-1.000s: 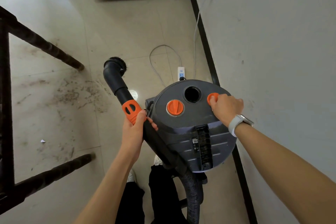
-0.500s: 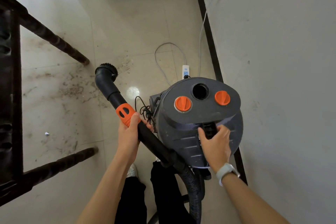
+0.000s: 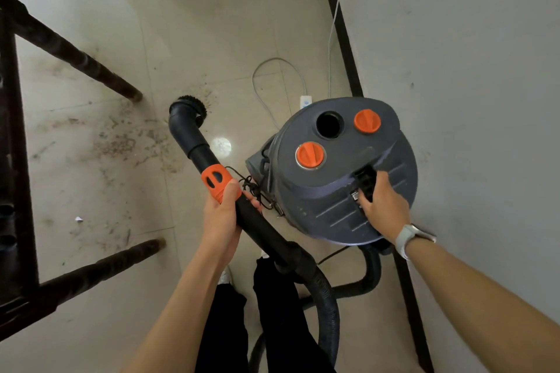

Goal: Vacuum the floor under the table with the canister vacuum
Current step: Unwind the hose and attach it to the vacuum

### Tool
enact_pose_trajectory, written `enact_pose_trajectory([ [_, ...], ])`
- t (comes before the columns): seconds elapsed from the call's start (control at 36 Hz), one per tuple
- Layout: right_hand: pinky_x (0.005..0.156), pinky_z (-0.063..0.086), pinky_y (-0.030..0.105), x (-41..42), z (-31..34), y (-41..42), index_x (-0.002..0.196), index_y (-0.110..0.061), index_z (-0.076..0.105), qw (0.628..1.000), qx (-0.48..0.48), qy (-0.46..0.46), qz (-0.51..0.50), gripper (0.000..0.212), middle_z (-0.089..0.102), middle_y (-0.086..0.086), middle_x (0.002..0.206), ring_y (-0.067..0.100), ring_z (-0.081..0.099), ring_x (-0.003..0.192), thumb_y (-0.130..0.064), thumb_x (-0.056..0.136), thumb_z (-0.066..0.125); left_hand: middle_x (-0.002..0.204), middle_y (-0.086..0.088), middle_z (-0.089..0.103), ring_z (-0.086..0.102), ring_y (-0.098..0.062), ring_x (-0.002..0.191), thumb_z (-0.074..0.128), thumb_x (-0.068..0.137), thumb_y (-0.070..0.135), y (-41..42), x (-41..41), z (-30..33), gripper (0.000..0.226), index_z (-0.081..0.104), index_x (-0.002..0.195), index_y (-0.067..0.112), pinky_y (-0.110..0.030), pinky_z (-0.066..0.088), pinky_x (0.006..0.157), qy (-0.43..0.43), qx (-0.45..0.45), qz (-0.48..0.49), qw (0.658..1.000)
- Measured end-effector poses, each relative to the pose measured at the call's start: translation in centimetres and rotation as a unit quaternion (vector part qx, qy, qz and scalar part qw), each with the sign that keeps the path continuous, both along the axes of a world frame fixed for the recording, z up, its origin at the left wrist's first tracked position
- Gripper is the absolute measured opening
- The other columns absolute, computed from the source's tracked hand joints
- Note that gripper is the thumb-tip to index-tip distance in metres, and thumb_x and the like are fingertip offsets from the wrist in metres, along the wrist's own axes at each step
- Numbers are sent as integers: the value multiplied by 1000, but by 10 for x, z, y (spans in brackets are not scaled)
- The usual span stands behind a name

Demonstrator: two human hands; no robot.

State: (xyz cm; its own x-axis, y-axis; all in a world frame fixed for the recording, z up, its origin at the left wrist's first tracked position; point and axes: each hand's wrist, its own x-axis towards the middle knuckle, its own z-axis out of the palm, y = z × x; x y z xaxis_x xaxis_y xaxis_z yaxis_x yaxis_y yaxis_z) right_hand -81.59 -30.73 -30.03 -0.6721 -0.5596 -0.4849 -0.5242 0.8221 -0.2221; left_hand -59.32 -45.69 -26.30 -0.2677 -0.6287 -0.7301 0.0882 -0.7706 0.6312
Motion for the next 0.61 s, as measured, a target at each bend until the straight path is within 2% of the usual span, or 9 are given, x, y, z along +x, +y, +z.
enact_pose_trajectory([
  [0.17, 68, 45, 42, -36, 6, 16, 118, -9, 40, 999, 40, 24, 28, 38, 63, 17, 107, 41, 62, 89, -34, 93, 54, 68, -5, 52, 53, -19, 59, 50, 98, 20, 2, -8, -2, 14, 46, 86, 14, -36, 48, 69, -1, 26, 21, 999],
  [0.28, 70, 43, 42, -56, 6, 29, 120, -12, 42, 998, 54, 24, 22, 36, 58, 15, 116, 40, 59, 98, -33, 94, 54, 68, -6, 51, 53, -18, 59, 51, 97, 23, 5, -10, -5, 13, 45, 90, 14, -34, 49, 67, -1, 55, 46, 997],
  [0.36, 80, 45, 48, -67, 3, 36, 125, -11, 43, 996, 71, 48, 8, 40, 52, 19, 121, 42, 52, 107, -26, 91, 57, 68, -5, 52, 53, -17, 59, 52, 97, 23, 9, -13, -6, 13, 45, 90, 14, -32, 51, 65, 7, 81, 65, 995],
  [0.47, 93, 40, 52, -77, 3, 40, 135, -3, 40, 993, 95, 71, -27, 50, 45, 25, 130, 45, 44, 116, -10, 89, 57, 68, -5, 52, 54, -16, 57, 53, 96, 24, 15, -14, -5, 14, 46, 90, 12, -32, 51, 66, 27, 93, 63, 993],
  [0.53, 102, 34, 49, -76, 4, 37, 140, 0, 35, 995, 54, 48, -68, 56, 41, 26, 137, 43, 39, 124, -4, 88, 54, 66, -4, 53, 54, -16, 57, 52, 97, 23, 14, -13, -3, 14, 47, 89, 13, -32, 51, 67, 34, 95, 59, 993],
  [0.61, 113, 25, 46, -53, 13, 25, 145, -1, 29, 982, -89, 25, -166, 62, 35, 23, 146, 37, 31, 135, 0, 86, 48, 67, -4, 54, 54, -16, 60, 53, 96, 23, 8, -9, 0, 12, 47, 92, 13, -32, 51, 67, 37, 101, 56, 993],
])
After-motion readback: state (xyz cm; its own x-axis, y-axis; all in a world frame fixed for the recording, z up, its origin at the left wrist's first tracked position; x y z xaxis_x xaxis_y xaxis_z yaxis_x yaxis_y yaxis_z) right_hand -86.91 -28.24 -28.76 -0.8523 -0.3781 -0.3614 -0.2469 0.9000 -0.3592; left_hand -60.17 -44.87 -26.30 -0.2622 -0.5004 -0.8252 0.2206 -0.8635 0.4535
